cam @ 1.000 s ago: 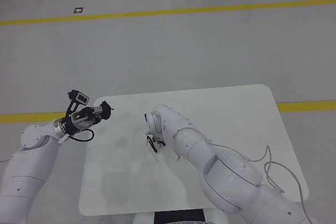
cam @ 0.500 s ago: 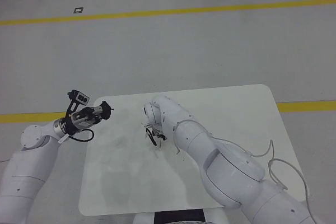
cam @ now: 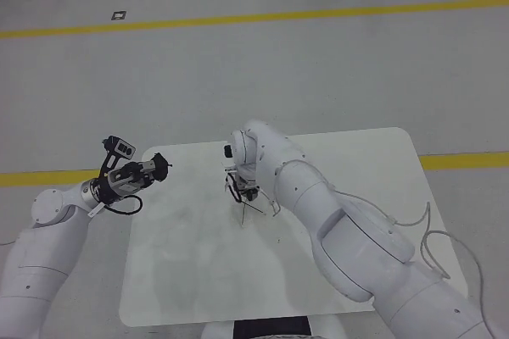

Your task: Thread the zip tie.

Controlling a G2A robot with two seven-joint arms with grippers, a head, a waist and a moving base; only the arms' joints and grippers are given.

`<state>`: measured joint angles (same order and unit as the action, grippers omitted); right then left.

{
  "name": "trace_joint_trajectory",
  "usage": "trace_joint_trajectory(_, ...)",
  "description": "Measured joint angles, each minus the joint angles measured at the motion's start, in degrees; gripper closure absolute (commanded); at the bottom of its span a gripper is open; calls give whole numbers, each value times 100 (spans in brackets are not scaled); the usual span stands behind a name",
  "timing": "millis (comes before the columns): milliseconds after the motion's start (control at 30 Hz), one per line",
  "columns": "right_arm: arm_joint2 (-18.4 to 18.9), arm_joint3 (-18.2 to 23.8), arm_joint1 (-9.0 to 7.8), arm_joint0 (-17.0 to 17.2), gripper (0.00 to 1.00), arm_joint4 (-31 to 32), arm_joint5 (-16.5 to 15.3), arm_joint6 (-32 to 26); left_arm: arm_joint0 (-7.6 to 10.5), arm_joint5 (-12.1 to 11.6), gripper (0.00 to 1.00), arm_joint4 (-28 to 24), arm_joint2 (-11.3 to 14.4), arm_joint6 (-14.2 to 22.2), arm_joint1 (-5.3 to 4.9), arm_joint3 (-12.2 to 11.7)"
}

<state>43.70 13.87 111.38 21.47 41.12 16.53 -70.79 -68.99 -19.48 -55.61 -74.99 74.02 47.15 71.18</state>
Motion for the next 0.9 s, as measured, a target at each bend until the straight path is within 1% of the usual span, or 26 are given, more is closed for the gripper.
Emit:
trace_joint_trajectory(67, 174, 107, -87, 3, 100, -207, 3, 336, 0, 0, 100, 0, 0, 0, 0, 0)
trace_joint_trajectory(100, 306, 207, -154, 40, 100, -359, 8, 608, 0, 0, 100, 0, 0, 0, 0, 0)
trace_joint_trajectory(167, 487, 390, -261, 160, 100, -539, -61, 965, 0, 0, 100, 0, 0, 0, 0, 0)
trace_joint_trajectory(233, 683, 672, -393, 348, 100, -690, -116, 1283, 0, 0, 100, 0, 0, 0, 0, 0)
trace_joint_trajectory(267, 767, 825, -453, 441, 100, -735, -132, 1384, 0, 0, 100, 0, 0, 0, 0, 0)
trace_joint_trajectory(300, 876, 1067, -537, 576, 100, -779, -158, 1465, 0, 0, 100, 0, 0, 0, 0, 0)
trace_joint_trajectory(333, 931, 1235, -581, 658, 100, -793, -178, 1480, 0, 0, 100, 0, 0, 0, 0, 0)
trace_joint_trajectory(367, 954, 1329, -599, 690, 100, -796, -188, 1478, 0, 0, 100, 0, 0, 0, 0, 0)
trace_joint_trajectory(733, 959, 1282, -599, 686, 100, -791, -180, 1483, 0, 0, 100, 0, 0, 0, 0, 0)
trace_joint_trajectory(767, 990, 1299, -613, 707, 100, -797, -161, 1558, 0, 0, 100, 0, 0, 0, 0, 0)
trace_joint_trajectory(833, 1153, 1363, -677, 744, 100, -905, -101, 1882, 0, 0, 100, 0, 0, 0, 0, 0)
trace_joint_trajectory(900, 1307, 1450, -768, 771, 100, -907, -86, 2103, 0, 0, 100, 0, 0, 0, 0, 0)
